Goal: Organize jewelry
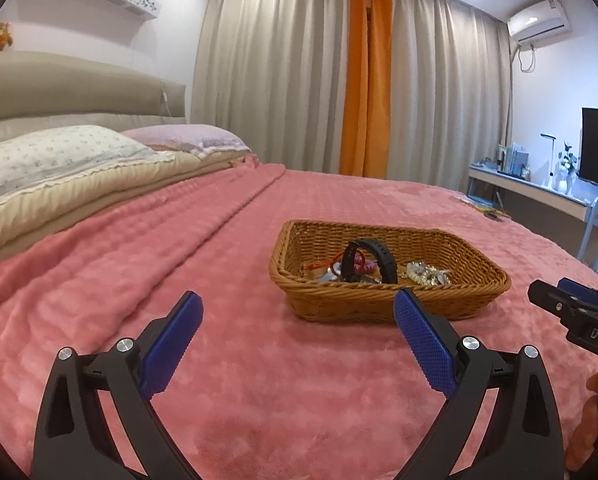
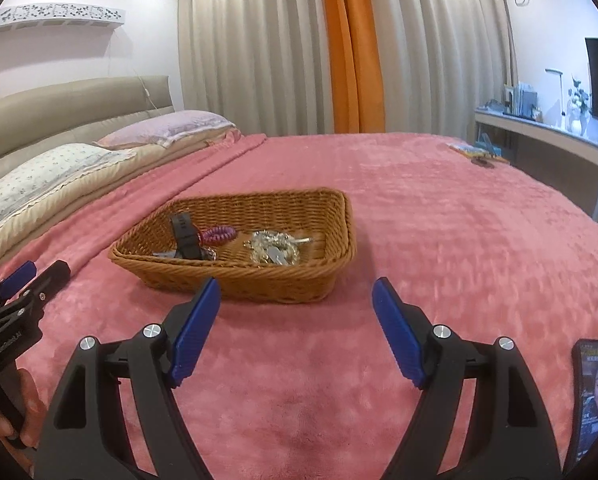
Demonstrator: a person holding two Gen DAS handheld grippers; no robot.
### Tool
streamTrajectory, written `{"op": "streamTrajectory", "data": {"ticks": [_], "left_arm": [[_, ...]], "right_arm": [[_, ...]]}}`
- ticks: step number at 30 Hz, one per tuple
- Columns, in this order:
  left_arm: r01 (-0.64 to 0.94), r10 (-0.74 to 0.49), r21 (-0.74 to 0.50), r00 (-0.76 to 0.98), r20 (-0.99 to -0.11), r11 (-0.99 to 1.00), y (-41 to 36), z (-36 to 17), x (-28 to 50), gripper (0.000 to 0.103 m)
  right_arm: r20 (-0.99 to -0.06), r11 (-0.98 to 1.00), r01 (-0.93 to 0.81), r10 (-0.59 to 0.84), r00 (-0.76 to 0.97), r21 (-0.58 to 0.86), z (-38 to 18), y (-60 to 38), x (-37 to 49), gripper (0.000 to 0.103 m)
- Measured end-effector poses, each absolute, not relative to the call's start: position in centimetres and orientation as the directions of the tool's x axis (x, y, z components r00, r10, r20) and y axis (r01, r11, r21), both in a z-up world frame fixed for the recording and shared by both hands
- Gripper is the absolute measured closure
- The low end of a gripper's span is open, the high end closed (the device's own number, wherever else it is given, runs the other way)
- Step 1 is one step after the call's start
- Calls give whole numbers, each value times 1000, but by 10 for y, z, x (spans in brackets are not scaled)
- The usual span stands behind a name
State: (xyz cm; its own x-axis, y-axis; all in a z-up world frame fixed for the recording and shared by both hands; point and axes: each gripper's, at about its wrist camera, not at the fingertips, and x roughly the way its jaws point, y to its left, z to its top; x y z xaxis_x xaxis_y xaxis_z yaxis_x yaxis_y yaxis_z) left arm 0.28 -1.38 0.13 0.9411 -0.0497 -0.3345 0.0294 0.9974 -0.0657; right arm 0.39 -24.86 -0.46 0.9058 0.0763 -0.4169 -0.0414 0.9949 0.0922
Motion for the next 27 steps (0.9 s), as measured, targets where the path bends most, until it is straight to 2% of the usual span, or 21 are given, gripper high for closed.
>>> {"op": "streamTrajectory", "data": {"ticks": [10, 27], "left_arm": [[53, -44, 15, 931, -362, 998, -31, -5, 5, 9], [55, -42, 24, 917, -397, 998, -33, -7, 10, 8]], "right_arm": [[-427, 997, -44, 65, 902, 58, -11, -243, 7, 28], [-428, 998, -38, 57, 902, 51, -13, -239, 7, 28]]}}
